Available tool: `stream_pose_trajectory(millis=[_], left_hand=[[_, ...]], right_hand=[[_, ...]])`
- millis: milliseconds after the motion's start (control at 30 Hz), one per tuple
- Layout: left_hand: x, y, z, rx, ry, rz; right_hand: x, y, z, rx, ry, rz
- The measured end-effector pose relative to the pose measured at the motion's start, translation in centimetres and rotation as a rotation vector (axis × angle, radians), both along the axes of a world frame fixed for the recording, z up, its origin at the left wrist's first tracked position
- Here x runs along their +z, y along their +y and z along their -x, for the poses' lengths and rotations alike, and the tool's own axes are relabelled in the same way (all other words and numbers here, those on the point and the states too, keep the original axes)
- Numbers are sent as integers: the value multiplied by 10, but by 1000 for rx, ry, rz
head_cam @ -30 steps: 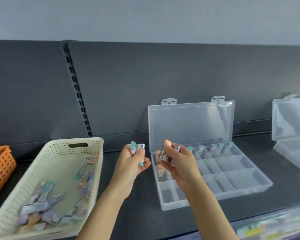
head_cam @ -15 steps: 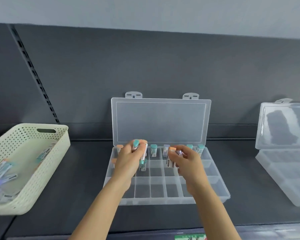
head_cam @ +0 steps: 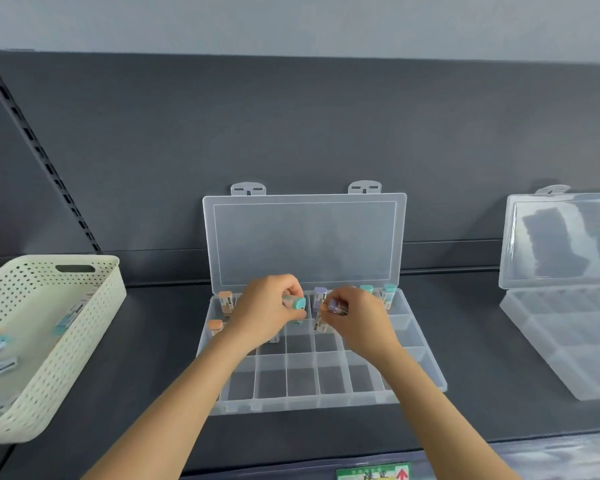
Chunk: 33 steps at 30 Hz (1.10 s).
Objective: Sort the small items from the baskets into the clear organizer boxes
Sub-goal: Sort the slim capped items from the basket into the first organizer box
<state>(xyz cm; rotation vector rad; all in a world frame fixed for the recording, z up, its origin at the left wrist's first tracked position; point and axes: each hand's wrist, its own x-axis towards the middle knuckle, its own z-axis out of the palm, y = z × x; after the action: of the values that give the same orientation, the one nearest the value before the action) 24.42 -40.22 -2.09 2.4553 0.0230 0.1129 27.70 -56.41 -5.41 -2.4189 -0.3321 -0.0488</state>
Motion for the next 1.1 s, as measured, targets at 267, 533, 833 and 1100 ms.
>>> stream_pose_trajectory(millis=[267,533,833,1100], left_hand=[[-10,2,-6,-85,11,-73],[-23,-3,-5,-47,-16,-312],[-28,0,-3,-34,-13,-320],[-3,-2,-1,-155,-38,57]], right_hand=[[1,4,-3,119,-32,265],[-4,2,-3,129,-55,283],[4,-12,-1,93,-6,55],[29,-47,4,-60,174,-412]])
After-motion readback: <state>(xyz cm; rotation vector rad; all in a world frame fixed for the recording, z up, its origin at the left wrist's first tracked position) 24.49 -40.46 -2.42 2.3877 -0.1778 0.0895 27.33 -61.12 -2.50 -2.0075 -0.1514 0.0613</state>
